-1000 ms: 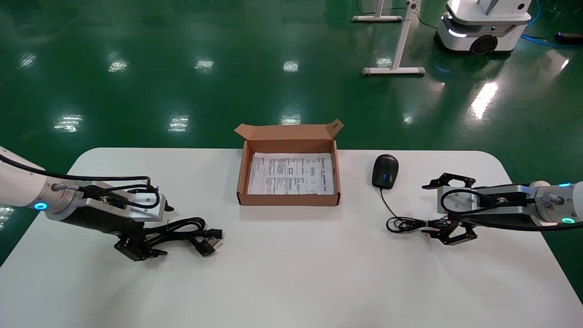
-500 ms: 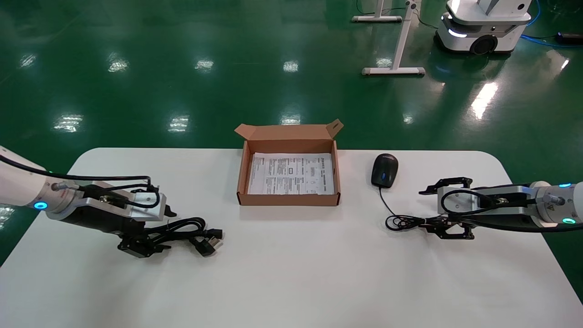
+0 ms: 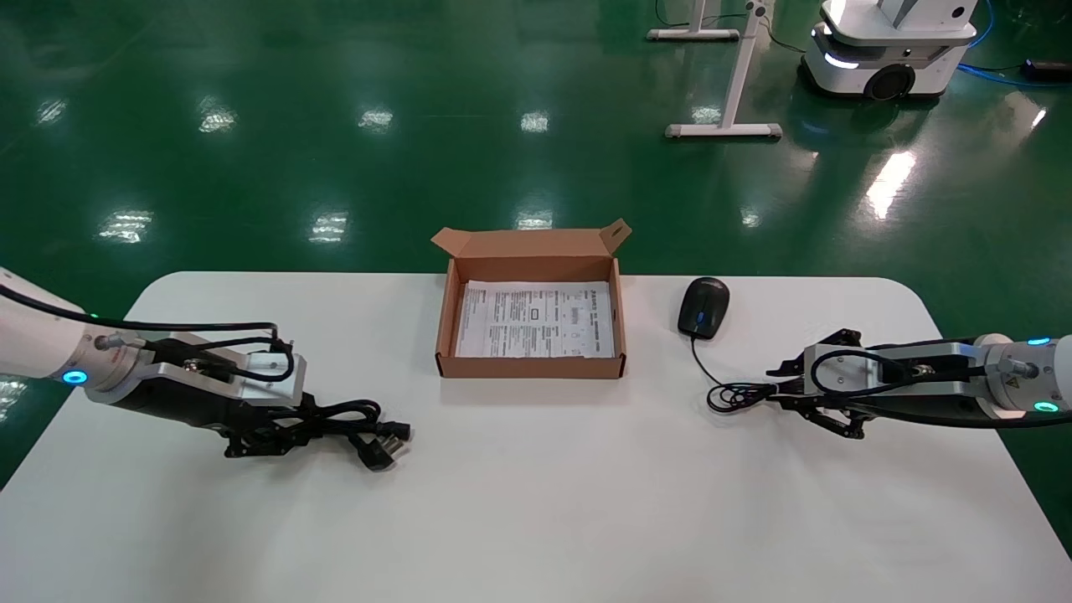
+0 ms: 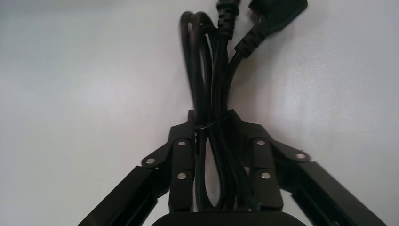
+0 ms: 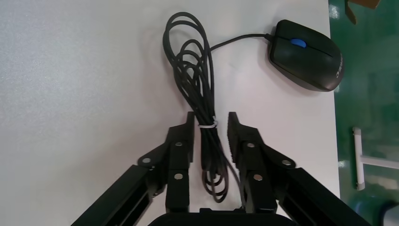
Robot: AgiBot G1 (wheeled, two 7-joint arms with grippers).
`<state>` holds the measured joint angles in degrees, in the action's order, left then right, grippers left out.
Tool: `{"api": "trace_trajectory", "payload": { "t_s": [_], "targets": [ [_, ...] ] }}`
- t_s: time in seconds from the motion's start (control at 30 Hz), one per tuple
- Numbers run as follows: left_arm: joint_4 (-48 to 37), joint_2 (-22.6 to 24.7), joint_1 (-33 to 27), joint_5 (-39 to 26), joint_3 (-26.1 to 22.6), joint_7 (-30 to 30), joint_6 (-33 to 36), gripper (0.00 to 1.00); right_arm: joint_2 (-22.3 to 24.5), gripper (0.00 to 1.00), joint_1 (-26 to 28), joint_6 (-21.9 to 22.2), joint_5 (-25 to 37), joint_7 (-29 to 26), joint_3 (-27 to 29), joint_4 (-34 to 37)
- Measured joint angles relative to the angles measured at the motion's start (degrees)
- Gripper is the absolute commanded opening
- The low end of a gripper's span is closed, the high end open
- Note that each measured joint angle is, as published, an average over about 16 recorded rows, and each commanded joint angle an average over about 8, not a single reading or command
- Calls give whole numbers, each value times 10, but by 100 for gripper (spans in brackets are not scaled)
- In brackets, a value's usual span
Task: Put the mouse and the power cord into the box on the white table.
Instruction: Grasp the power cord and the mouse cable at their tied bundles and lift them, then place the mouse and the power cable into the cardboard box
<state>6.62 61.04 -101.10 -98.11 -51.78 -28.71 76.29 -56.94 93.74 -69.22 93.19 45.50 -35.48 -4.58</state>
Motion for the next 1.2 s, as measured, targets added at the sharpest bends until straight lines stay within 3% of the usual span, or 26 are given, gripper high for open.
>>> {"api": "trace_trajectory", "payload": {
  "t_s": [0.3,0.63,0.9,1.2],
  "targets": [
    [8,-20,-25,12,8,11,32,0,8,0,17,-6,-9,4,7,-15],
    [60,-55,-98,52,41,52,49,0,10,0,85,-17,-41,-12,30,-71],
    [105,-44,-153,86,73,67,-8,0,-31,0,121,-4,-63,-27,44,-115],
    [88,-15,-193,101,91,41,-59,0,-102,0,104,26,-69,-14,44,-124]
  ]
}}
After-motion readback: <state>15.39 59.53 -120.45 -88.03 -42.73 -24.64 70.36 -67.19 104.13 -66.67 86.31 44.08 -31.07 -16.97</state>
